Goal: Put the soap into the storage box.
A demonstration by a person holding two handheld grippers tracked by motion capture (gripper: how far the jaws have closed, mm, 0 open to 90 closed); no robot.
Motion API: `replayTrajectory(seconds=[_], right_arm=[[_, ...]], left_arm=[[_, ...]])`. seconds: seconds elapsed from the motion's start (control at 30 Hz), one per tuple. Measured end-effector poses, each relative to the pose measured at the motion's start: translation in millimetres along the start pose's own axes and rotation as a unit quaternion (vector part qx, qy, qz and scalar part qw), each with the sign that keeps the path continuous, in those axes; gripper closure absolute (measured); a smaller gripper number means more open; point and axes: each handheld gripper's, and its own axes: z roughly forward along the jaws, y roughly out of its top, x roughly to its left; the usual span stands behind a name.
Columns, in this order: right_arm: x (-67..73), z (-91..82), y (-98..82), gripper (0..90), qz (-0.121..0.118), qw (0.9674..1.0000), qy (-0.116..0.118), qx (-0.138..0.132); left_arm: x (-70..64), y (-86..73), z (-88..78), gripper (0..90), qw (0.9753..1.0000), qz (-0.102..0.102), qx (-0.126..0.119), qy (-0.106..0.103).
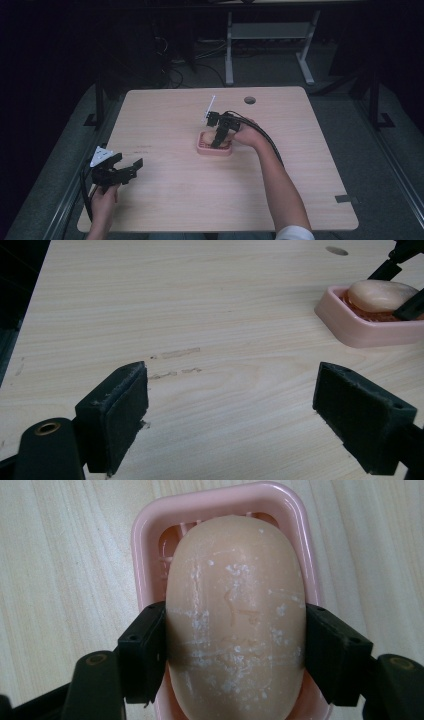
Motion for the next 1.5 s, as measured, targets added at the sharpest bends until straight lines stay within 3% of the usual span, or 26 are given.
replayTrajectory(seconds=[0.93,1.5], right_arm=[[-0.3,0.2,-0.4,32.1,-0.001,1.0,0.0,0.002],[-0.2,-13.0,-10.1,26.9,0.018,0.9994,0.002,-0.028]], left_arm=[[0.3,0.5,-0.3,14.3,1.0,0.002,-0.001,0.001],[-1.1,0.7,-0.2,14.2,1.0,0.001,0.0,0.0]])
